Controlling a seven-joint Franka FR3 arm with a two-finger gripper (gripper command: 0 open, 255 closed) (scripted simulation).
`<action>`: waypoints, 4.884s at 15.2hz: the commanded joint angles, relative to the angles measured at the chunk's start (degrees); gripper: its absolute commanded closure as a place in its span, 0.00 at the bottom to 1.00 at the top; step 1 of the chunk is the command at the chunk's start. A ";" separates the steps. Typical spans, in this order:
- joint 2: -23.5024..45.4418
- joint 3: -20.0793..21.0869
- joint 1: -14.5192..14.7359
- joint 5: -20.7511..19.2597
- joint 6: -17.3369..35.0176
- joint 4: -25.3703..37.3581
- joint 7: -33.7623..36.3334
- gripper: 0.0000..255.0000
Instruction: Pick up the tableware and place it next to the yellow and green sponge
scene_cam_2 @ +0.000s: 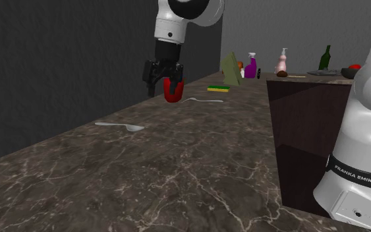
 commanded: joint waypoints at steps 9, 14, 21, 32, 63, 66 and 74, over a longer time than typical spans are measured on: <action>21.20 2.01 4.91 -11.87 6.75 17.47 9.66 0.00; 26.57 1.20 6.91 -14.75 8.59 21.38 11.60 0.00; 29.43 0.46 7.70 -16.11 10.78 21.92 12.47 0.00; 29.42 0.46 7.70 -16.10 10.77 21.92 12.46 1.00; 13.57 0.80 -1.88 -4.89 2.18 15.30 -2.68 1.00; 10.78 -0.39 -4.49 -2.17 2.54 11.99 -7.95 1.00; 5.59 -5.08 -10.38 3.49 1.96 6.22 -21.81 1.00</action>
